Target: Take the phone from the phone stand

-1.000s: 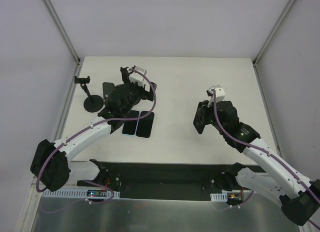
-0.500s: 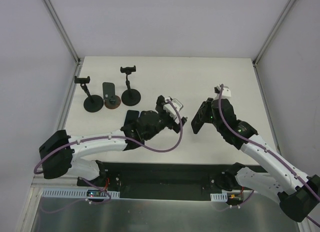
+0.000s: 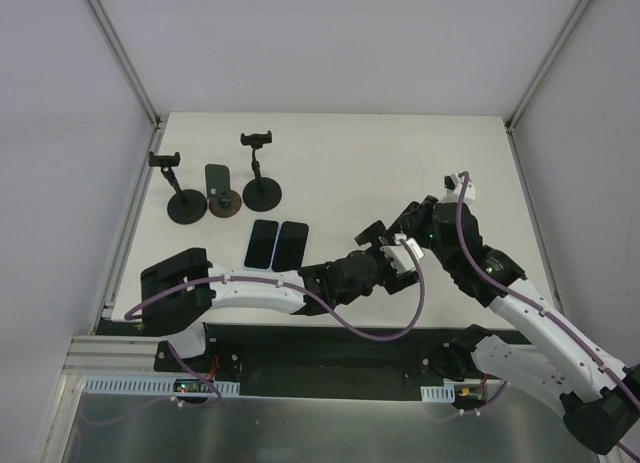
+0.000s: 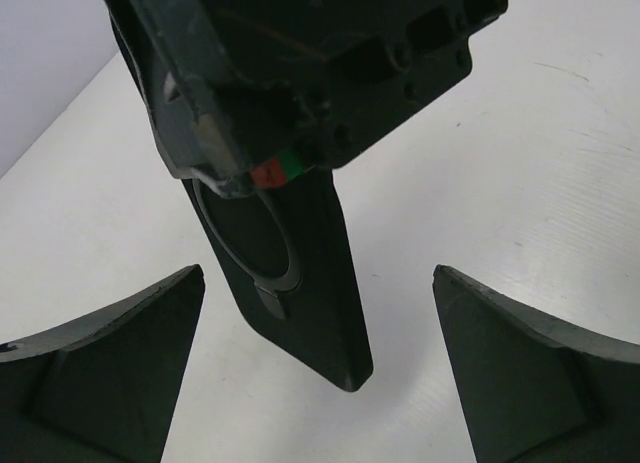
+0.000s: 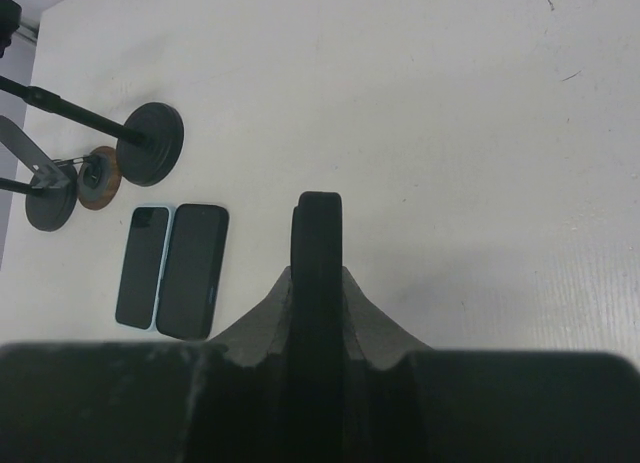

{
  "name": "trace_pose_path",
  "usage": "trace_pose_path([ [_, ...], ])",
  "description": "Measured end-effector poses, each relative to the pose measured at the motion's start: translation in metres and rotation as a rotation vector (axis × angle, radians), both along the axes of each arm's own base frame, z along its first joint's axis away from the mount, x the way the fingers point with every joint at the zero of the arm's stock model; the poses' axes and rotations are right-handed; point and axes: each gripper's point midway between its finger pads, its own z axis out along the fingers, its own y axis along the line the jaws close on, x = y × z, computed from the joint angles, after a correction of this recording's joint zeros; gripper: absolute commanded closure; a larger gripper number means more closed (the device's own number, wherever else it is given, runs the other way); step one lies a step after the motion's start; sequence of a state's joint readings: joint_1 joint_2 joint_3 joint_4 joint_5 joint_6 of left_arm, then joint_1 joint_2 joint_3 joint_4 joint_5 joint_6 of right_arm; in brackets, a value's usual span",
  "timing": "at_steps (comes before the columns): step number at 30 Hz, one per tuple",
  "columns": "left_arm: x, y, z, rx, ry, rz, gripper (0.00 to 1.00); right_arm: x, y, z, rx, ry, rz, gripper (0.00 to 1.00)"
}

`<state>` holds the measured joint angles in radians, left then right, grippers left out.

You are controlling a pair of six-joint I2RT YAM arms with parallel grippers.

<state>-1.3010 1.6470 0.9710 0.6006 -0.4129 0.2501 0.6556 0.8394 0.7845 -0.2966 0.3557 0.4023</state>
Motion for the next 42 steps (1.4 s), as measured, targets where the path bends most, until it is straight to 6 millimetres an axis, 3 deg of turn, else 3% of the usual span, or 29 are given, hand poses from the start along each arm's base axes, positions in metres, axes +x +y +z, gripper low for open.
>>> trace_pose_path([
  [4,0.004,-0.006,-0.003,0.028,-0.053,0.041,0.11,-0.003,-0.002,-0.003,0.016,0.003,-0.008,0.99],
  [13,0.021,-0.001,-0.011,0.096,-0.138,0.159,0.24,-0.007,-0.004,-0.004,0.038,0.001,-0.018,0.98],
  [20,0.023,0.002,-0.013,0.108,-0.145,0.182,0.56,-0.005,-0.002,-0.002,0.064,-0.003,-0.026,0.98],
  [21,0.021,0.001,-0.013,0.105,-0.145,0.179,0.68,-0.005,-0.002,-0.001,0.068,-0.006,-0.027,0.96],
  [23,0.022,0.002,-0.012,0.099,-0.145,0.187,0.77,-0.005,-0.003,0.001,0.08,-0.012,-0.037,0.84],
  [24,0.02,0.001,-0.011,0.092,-0.144,0.191,0.86,-0.003,-0.005,0.002,0.099,-0.016,-0.057,0.77],
  [25,0.021,0.002,-0.009,0.087,-0.149,0.201,0.89,-0.002,-0.006,0.003,0.116,-0.018,-0.072,0.6],
  [27,0.023,0.004,-0.007,0.089,-0.158,0.215,0.95,-0.002,-0.009,0.003,0.129,-0.026,-0.093,0.47],
  [28,0.023,0.004,-0.007,0.088,-0.158,0.218,1.0,-0.004,-0.012,0.001,0.116,-0.029,-0.091,0.36],
  [31,0.023,0.006,-0.012,0.098,-0.147,0.218,1.0,-0.007,-0.015,0.006,0.118,-0.059,-0.088,0.19],
  [34,0.021,0.01,-0.022,0.122,-0.13,0.214,1.0,-0.008,-0.022,0.021,0.133,-0.118,-0.097,0.07],
  [42,0.022,0.031,-0.051,0.15,-0.02,0.223,1.0,-0.018,-0.05,0.044,0.108,-0.256,-0.147,0.01],
])
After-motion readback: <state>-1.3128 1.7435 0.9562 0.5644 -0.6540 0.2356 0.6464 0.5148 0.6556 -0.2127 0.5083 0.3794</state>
